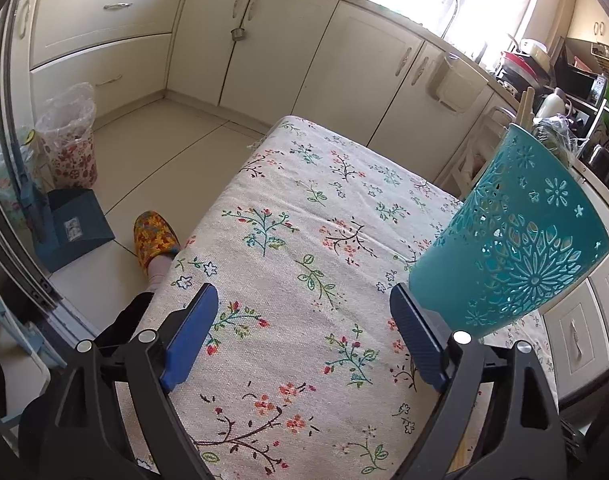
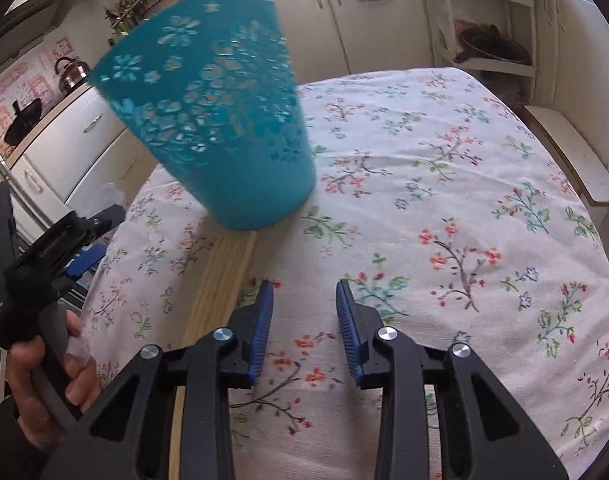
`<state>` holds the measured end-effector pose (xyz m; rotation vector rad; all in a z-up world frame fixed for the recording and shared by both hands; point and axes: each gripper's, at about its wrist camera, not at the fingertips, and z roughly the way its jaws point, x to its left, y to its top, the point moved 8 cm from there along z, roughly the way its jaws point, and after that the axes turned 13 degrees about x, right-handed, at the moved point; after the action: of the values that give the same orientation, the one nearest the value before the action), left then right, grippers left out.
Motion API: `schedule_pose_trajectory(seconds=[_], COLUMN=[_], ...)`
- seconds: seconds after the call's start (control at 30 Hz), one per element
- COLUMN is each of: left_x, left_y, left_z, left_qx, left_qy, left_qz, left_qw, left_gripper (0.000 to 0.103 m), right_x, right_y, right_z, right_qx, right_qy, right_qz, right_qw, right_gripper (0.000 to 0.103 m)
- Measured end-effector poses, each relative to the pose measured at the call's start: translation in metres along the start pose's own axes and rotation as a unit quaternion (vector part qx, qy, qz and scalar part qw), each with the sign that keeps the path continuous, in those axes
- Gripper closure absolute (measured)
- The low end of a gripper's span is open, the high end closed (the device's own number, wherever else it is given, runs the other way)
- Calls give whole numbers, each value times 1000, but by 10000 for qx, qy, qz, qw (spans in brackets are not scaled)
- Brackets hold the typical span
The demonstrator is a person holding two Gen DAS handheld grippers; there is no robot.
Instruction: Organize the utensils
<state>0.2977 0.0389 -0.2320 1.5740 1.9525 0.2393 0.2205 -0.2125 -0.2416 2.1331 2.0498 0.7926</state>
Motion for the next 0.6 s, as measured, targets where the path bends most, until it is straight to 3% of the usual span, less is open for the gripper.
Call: schedule_pose_trajectory(seconds=[0.2,0.37,0.6], left_x=[-2,-1,-2], left_y=[0,1,1], left_z=[2,1,1], left_qx=[37,38,21], left_qy=[30,-25,-80], left_qz=[41,4,26], left_qw=[10000,10000,10000], left_gripper=[18,18,18], right_x=[27,36,34], right_y=[7,6,-1], right_z=[16,25,22], right_qx=[162,240,265], right_qy=[7,-447,-769], right_qz=[-224,-524,-840], right_qw=[9996,9973,9931], right_gripper=[76,78,91])
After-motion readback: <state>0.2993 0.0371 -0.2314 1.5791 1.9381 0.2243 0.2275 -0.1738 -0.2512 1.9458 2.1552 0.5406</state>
